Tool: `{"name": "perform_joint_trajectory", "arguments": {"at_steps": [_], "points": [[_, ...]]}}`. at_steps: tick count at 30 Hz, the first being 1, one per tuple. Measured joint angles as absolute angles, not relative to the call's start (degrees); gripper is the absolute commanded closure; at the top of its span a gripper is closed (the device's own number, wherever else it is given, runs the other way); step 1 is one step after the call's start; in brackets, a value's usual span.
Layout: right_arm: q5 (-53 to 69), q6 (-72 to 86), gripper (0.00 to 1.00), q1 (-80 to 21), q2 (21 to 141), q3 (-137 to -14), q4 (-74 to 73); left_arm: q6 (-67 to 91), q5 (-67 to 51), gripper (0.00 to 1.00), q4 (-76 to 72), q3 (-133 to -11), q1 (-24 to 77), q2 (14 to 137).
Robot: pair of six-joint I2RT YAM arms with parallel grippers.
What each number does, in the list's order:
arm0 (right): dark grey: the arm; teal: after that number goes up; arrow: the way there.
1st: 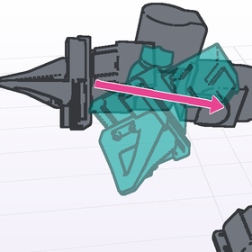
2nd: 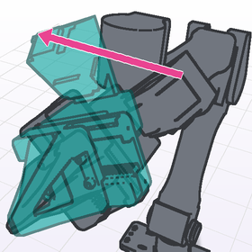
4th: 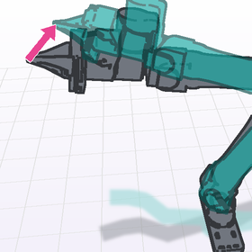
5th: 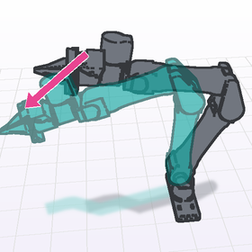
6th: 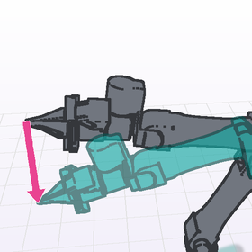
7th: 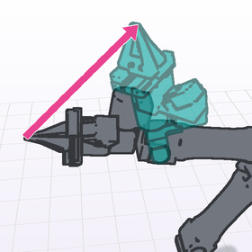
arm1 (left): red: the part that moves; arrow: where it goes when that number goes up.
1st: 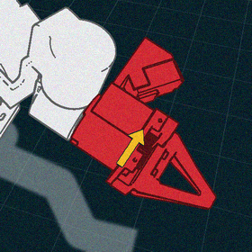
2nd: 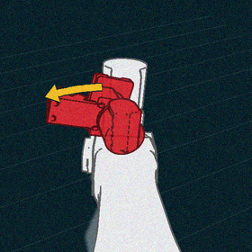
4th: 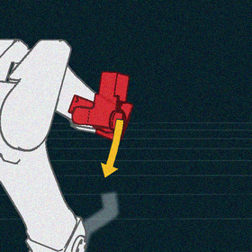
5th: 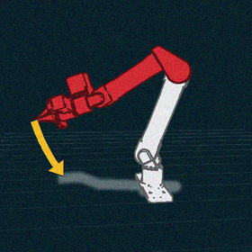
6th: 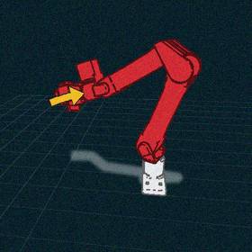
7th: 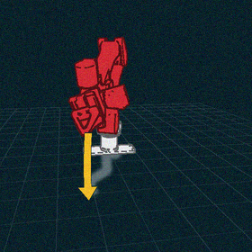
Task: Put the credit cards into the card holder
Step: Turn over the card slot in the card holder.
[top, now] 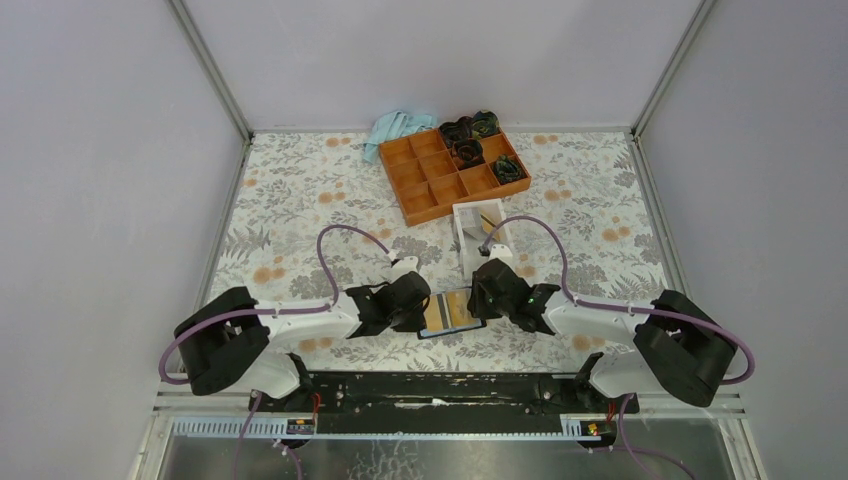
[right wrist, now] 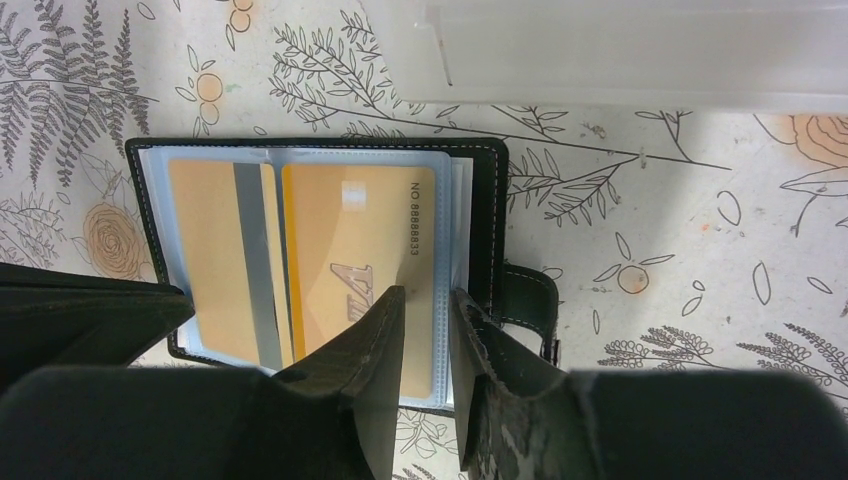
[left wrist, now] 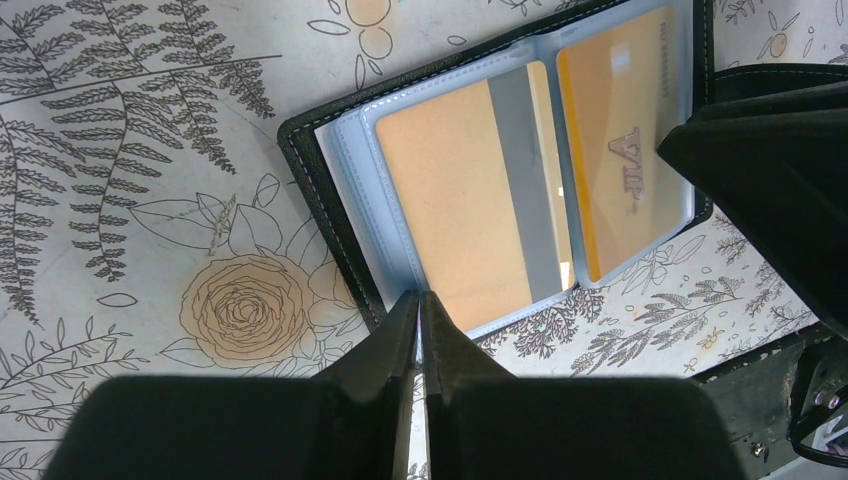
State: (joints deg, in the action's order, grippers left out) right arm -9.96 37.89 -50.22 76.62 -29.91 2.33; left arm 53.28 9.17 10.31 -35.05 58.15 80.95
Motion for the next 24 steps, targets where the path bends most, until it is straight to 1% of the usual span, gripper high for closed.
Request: {"name": "perform_joint_trajectory", "arguments": {"at_steps": [14, 24], "points": [[-8.7, 38.4, 0.7, -50.2, 75.1, -28.3, 4.3, 53.3, 9.1, 0.91, 10.1, -35.4, 58.2, 81.4], [-8.3, 38.5, 0.69, -50.2, 70.7, -27.0, 5.8, 53.3, 9.0, 0.91, 9.9, -35.6, 58.2, 81.8]]}}
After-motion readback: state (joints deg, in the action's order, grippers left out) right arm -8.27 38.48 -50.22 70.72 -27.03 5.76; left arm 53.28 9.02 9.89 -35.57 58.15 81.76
